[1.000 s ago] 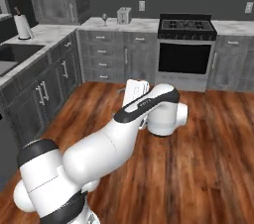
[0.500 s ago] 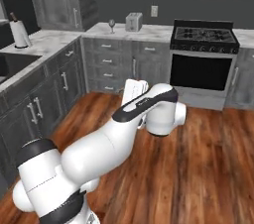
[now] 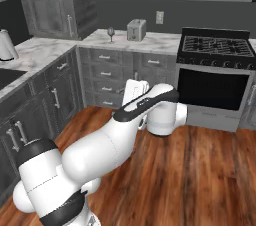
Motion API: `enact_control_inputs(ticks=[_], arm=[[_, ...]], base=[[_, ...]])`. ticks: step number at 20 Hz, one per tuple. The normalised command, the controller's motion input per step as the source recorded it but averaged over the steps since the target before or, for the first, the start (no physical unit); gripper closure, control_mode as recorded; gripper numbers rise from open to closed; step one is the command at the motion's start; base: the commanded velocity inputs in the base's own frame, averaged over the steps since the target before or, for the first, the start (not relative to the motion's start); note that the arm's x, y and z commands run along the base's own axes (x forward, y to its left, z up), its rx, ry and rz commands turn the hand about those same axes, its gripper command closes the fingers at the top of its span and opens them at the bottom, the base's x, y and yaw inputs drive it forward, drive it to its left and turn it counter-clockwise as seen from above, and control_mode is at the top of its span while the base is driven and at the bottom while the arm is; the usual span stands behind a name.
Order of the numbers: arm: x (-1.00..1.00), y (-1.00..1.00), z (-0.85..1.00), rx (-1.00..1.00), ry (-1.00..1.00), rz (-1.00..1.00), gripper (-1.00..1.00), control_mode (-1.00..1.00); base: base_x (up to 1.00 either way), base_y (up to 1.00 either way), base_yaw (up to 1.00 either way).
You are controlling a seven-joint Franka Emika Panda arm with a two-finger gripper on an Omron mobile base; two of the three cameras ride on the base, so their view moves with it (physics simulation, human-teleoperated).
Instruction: Retrieve the wine glasses from the counter and place one next to each plate.
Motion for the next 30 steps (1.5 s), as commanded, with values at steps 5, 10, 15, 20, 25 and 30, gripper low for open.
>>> enact_control_inputs(ticks=[5,10,15,20,25,30], arm=[[0.0,0.0,0.0,0.0,0.0,0.0,-1.0,1.0],[0.0,0.0,0.0,0.0,0.0,0.0,-1.0,1.0],[0.0,0.0,0.0,0.0,0.0,0.0,-1.0,1.0],[0.0,0.0,0.0,0.0,0.0,0.0,-1.0,1.0],[0.0,0.0,0.0,0.0,0.0,0.0,-1.0,1.0],[0.0,0.0,0.0,0.0,0.0,0.0,-1.0,1.0]], base=[[1.0,0.26,0.0],[1.0,0.23,0.15],[1.0,-0.03,0.3],[1.0,0.02,0.31],[1.0,0.19,0.25],[1.0,0.68,0.14]])
